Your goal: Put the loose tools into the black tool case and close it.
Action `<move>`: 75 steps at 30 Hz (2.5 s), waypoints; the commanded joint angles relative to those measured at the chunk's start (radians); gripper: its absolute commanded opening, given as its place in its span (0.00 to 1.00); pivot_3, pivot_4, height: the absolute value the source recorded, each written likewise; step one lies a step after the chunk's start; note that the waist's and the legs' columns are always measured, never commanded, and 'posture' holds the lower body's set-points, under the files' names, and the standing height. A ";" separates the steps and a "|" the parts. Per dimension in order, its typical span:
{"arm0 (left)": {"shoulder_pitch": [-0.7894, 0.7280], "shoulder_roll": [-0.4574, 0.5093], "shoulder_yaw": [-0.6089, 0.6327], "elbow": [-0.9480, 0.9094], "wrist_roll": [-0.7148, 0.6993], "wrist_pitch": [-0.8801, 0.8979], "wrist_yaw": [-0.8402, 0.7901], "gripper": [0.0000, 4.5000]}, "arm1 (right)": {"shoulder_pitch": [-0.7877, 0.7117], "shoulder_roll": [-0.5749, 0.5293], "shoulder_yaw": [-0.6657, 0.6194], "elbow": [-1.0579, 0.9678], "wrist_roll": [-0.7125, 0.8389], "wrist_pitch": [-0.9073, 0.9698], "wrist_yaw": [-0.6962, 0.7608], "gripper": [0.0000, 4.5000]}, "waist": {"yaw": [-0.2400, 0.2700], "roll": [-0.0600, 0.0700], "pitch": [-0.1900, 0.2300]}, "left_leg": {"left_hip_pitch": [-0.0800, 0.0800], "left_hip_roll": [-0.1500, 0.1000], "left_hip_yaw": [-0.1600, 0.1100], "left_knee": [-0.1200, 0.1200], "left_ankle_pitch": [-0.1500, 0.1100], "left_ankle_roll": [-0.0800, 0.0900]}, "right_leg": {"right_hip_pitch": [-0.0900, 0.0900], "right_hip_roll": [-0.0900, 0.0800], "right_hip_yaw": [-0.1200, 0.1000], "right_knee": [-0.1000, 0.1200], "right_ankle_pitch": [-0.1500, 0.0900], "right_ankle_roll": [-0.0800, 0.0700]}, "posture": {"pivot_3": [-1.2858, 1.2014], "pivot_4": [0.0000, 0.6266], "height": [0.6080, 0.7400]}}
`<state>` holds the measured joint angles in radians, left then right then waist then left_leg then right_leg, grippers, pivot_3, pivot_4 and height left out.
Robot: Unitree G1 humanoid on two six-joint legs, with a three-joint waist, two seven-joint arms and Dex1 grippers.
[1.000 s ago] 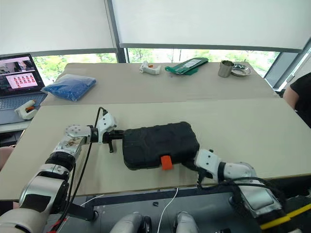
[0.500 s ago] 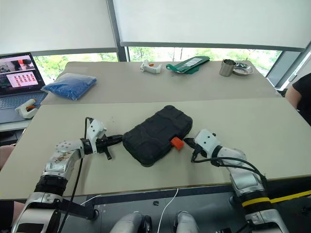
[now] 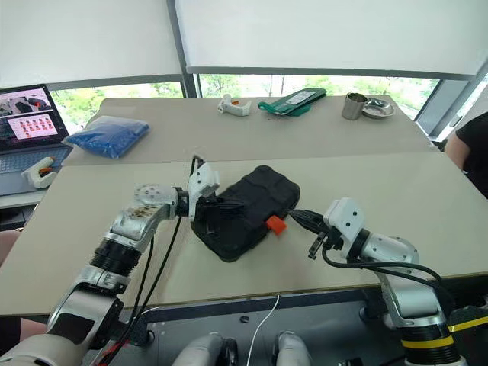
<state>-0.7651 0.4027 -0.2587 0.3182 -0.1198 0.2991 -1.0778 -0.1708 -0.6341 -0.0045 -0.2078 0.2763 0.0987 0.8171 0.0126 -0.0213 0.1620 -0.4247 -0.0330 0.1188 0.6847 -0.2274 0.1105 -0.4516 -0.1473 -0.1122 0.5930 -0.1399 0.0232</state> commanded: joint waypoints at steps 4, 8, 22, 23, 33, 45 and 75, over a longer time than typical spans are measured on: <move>0.089 -0.003 -0.032 -0.012 0.022 0.084 0.028 0.02 | -0.013 0.015 0.045 0.023 -0.052 -0.056 0.023 0.00 | 0.000 0.002 -0.001 | 0.005 0.001 -0.002 0.000 -0.005 0.008 | 0.006 -0.001 0.000 -0.001 -0.001 0.000 | 0.52 0.24 1.00; 0.112 0.007 -0.018 -0.043 0.015 0.115 0.041 0.02 | -0.028 0.042 0.072 0.063 -0.083 -0.064 0.013 0.00 | -0.001 0.005 -0.003 | 0.010 0.002 -0.003 -0.001 -0.006 0.008 | 0.012 -0.001 0.003 -0.003 -0.002 -0.001 | 0.52 0.24 1.00; 0.113 0.000 -0.006 -0.052 0.011 0.137 0.054 0.02 | -0.084 0.119 0.110 0.199 -0.090 -0.055 0.029 0.00 | -0.002 0.007 -0.004 | 0.011 0.002 -0.003 -0.002 -0.005 0.007 | 0.011 -0.001 0.004 -0.002 -0.002 -0.001 | 0.52 0.24 1.00; 0.113 -0.003 -0.006 -0.051 0.011 0.138 0.055 0.02 | -0.088 0.124 0.117 0.203 -0.095 -0.055 0.031 0.00 | -0.002 0.007 -0.004 | 0.011 0.002 -0.002 -0.002 -0.005 0.007 | 0.011 -0.001 0.004 -0.002 -0.002 -0.001 | 0.52 0.24 1.00; 0.107 -0.017 -0.001 -0.035 0.012 0.149 0.061 0.02 | -0.160 0.177 0.133 0.250 -0.122 -0.074 0.011 0.00 | -0.014 0.007 -0.004 | 0.011 0.003 -0.003 -0.003 -0.004 0.005 | 0.010 0.000 0.004 -0.001 -0.002 -0.001 | 0.52 0.24 1.00; 0.131 -0.014 -0.023 -0.044 0.015 0.172 0.045 0.02 | -0.205 0.193 0.078 0.190 -0.067 -0.089 0.010 0.00 | -0.024 0.007 -0.004 | 0.011 0.004 -0.003 -0.005 -0.004 0.004 | 0.009 0.000 0.003 -0.001 -0.002 -0.001 | 0.52 0.24 1.00; 0.377 0.209 0.329 -0.342 -0.259 -0.056 -0.114 0.50 | 0.113 -0.027 -0.127 0.051 0.055 -0.198 0.189 0.00 | -0.004 0.012 -0.004 | 0.007 0.006 -0.002 -0.008 -0.007 -0.006 | 0.006 0.001 -0.003 -0.008 -0.007 -0.006 | 0.52 0.24 1.00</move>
<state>-0.4256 0.5422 0.0047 0.0587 -0.3567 0.2219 -1.1899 -0.0684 -0.6382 -0.0716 -0.1262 0.2911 -0.0009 0.9551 0.0090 -0.0091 0.1584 -0.4191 -0.0267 0.1173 0.6779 -0.2341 0.1049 -0.4461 -0.1467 -0.1163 0.5856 -0.1465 0.0176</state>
